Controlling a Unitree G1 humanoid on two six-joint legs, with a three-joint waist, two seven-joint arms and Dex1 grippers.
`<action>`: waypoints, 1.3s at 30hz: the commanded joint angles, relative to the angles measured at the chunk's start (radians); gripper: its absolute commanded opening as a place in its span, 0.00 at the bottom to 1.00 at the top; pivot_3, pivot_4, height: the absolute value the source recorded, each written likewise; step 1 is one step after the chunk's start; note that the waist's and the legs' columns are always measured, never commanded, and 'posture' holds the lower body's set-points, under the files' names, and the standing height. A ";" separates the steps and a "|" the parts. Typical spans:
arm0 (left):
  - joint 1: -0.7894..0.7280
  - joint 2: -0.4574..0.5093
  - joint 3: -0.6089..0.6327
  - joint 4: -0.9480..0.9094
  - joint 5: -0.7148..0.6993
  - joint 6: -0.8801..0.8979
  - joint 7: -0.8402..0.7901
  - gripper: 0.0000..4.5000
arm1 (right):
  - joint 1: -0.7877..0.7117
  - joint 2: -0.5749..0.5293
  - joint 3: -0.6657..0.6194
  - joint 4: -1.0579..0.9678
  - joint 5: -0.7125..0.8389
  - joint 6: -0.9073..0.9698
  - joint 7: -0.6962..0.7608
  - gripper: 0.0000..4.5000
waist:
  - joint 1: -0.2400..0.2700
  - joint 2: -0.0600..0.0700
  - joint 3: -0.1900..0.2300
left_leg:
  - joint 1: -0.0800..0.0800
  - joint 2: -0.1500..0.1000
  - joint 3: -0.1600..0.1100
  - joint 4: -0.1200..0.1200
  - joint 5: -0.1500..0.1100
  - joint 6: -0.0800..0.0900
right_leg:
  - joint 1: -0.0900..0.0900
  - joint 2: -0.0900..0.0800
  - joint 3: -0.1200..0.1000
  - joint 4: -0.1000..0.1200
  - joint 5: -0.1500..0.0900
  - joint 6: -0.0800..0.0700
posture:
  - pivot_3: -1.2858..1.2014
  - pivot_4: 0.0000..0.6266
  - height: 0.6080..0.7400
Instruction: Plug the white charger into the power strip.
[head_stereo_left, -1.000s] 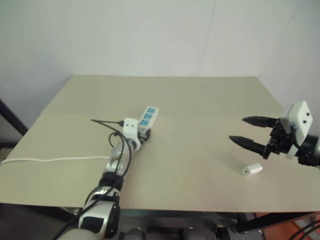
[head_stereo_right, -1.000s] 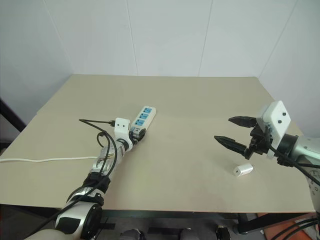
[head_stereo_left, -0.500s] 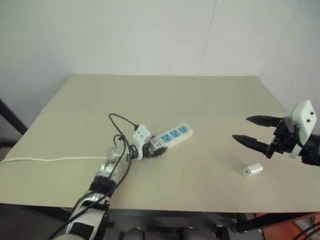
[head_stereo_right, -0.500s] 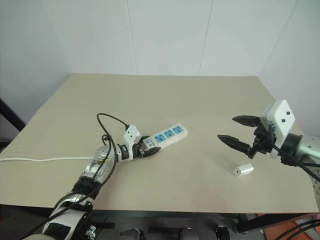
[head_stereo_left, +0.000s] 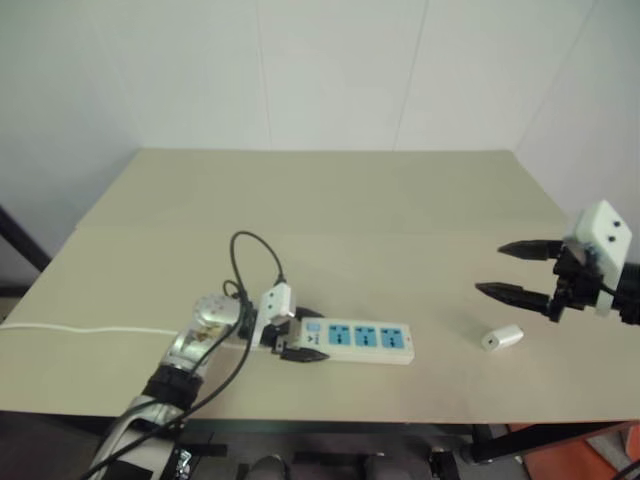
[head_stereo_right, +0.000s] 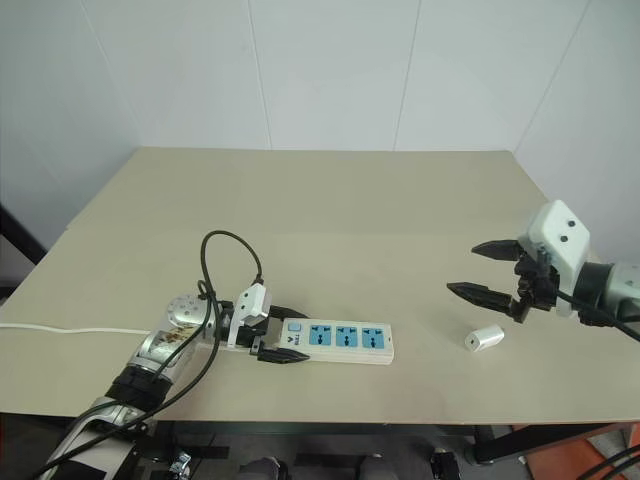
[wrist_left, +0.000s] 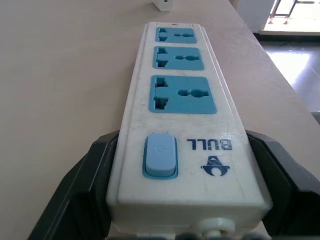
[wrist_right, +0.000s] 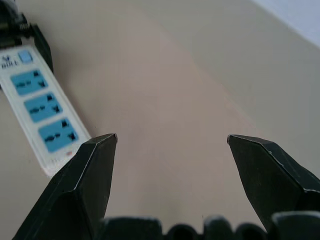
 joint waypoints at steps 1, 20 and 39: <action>0.001 -0.008 -0.003 -0.038 -0.004 -0.005 0.008 0.73 | -0.029 -0.102 0.070 0.050 -0.079 -0.073 0.116 0.93 | 0.000 0.000 0.000 | 0.000 0.000 0.000 0.000 0.000 0.000 | 0.000 0.000 0.000 0.000 0.000 0.000 | 0.52 0.24 1.00; 0.085 -0.008 -0.009 -0.132 -0.002 0.078 0.093 0.73 | -0.378 -0.049 0.632 0.448 -0.624 -0.572 0.457 0.93 | -0.006 0.001 0.001 | 0.001 0.000 0.002 0.000 0.000 0.000 | -0.001 0.000 0.001 0.001 0.000 0.000 | 0.52 0.24 1.00; 0.097 0.002 -0.005 -0.156 -0.003 0.101 0.108 0.73 | -0.460 0.104 0.737 0.627 -0.800 -0.681 0.492 0.93 | -0.005 0.001 0.001 | 0.003 0.000 0.002 0.000 0.000 0.000 | 0.000 0.000 0.001 0.002 0.000 0.000 | 0.52 0.24 1.00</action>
